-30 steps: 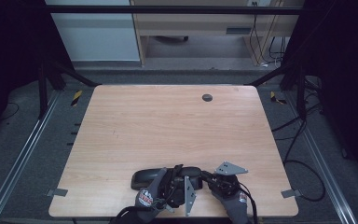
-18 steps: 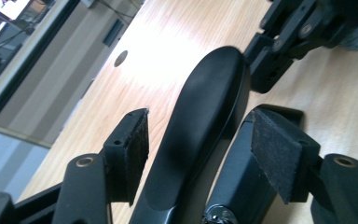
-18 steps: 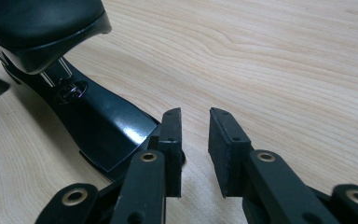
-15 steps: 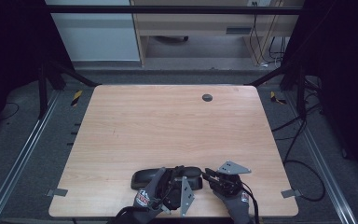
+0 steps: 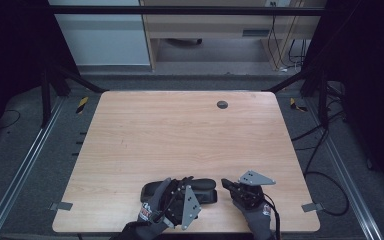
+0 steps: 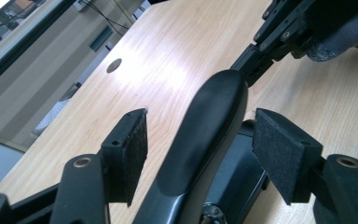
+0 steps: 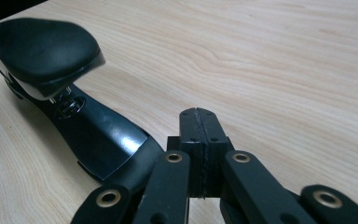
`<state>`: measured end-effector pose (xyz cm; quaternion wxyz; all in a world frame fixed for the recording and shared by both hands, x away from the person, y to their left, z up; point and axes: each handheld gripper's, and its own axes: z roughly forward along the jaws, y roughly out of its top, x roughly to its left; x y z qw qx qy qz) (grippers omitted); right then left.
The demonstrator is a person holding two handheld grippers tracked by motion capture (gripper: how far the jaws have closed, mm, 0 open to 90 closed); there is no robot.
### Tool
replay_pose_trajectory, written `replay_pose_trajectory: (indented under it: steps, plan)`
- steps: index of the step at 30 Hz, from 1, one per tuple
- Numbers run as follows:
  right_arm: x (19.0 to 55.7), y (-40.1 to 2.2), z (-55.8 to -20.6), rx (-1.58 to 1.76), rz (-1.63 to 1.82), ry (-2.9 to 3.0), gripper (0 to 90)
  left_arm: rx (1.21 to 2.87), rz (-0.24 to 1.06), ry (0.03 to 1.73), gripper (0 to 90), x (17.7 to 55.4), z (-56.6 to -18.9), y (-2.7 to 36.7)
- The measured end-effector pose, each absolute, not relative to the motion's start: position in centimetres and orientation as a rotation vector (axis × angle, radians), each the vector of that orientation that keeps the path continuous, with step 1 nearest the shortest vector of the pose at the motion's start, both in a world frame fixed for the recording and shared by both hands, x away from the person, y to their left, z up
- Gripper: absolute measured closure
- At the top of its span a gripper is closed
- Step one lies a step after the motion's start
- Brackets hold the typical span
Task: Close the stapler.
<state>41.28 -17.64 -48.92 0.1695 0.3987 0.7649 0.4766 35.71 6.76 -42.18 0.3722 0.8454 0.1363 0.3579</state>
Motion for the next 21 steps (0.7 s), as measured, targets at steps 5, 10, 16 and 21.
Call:
replay_pose_trajectory:
  steps: [5, 10, 16, 21]
  plan:
    - [41.3, -17.9, -48.3, 1.116, 1.365, 2.146, 90.0, 2.132, 0.898, 0.387, 35.1, 35.9, -41.6, 7.8]
    - [41.1, -18.3, -47.5, 1.112, 1.386, 2.115, 90.0, 2.1, 0.904, 0.424, 34.8, 36.1, -41.1, 9.0]
    - [40.9, -18.2, -46.6, 1.09, 1.399, 2.101, 90.0, 2.061, 0.923, 0.483, 34.7, 36.6, -40.3, 10.9]
    - [40.8, -18.1, -45.6, 1.083, 1.428, 2.085, 90.0, 2.04, 0.933, 0.54, 34.7, 37.1, -40.1, 12.5]
